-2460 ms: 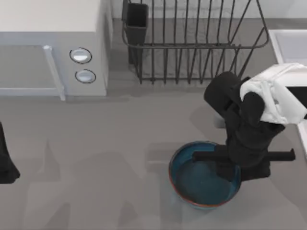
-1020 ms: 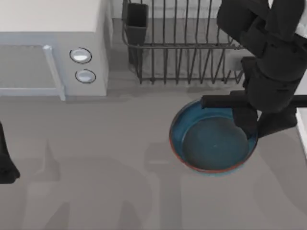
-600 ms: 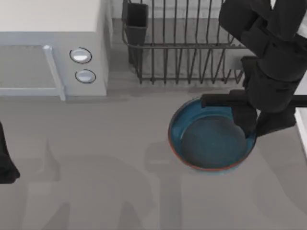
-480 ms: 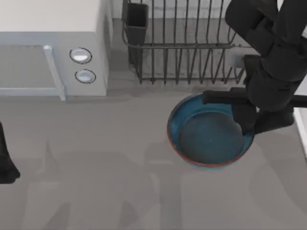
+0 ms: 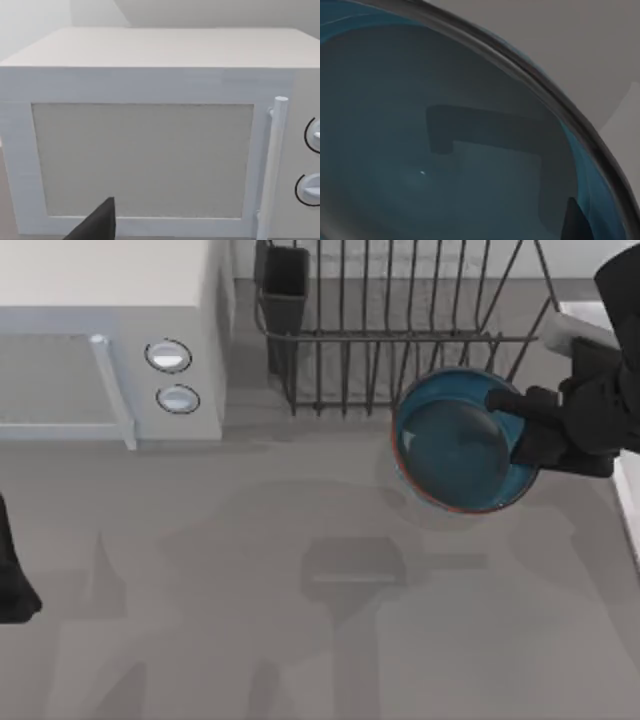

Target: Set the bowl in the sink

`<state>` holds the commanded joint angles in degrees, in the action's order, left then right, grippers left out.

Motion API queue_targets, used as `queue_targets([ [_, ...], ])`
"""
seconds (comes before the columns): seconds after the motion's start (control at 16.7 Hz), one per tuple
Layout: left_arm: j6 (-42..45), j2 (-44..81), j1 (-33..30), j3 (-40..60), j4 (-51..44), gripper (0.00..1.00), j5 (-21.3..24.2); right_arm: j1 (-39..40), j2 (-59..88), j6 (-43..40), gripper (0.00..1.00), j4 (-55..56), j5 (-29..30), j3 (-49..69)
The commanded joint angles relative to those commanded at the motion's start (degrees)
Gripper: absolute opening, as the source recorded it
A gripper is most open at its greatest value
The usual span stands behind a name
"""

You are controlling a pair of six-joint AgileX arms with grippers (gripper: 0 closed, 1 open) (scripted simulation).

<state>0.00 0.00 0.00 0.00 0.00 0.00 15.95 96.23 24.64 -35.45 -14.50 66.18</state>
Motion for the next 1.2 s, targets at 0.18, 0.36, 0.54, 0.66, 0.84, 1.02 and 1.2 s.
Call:
queue_targets([
  [0.18, 0.0, 0.0, 0.0, 0.0, 0.0, 1.0, 0.0, -9.1, 0.3, -4.8, 0.0, 20.3, -4.2, -9.6],
  [0.36, 0.0, 0.0, 0.0, 0.0, 0.0, 1.0, 0.0, -18.7, -1.0, -10.3, 0.0, 41.0, -7.7, -18.8],
  [0.54, 0.0, 0.0, 0.0, 0.0, 0.0, 1.0, 0.0, -28.1, -3.4, -15.6, 0.0, 59.7, -10.4, -25.9],
  [0.66, 0.0, 0.0, 0.0, 0.0, 0.0, 1.0, 0.0, -33.8, -5.2, -18.5, 0.0, 69.9, -11.8, -29.0],
  [0.84, 0.0, 0.0, 0.0, 0.0, 0.0, 1.0, 0.0, -40.6, -7.9, -21.6, 0.0, 80.8, -13.3, -31.2],
  [1.02, 0.0, 0.0, 0.0, 0.0, 0.0, 1.0, 0.0, -45.1, -10.1, -23.3, 0.0, 86.4, -14.1, -32.0],
  [1.2, 0.0, 0.0, 0.0, 0.0, 0.0, 1.0, 0.0, -46.1, -10.7, -23.6, 0.0, 87.4, -14.2, -32.0],
])
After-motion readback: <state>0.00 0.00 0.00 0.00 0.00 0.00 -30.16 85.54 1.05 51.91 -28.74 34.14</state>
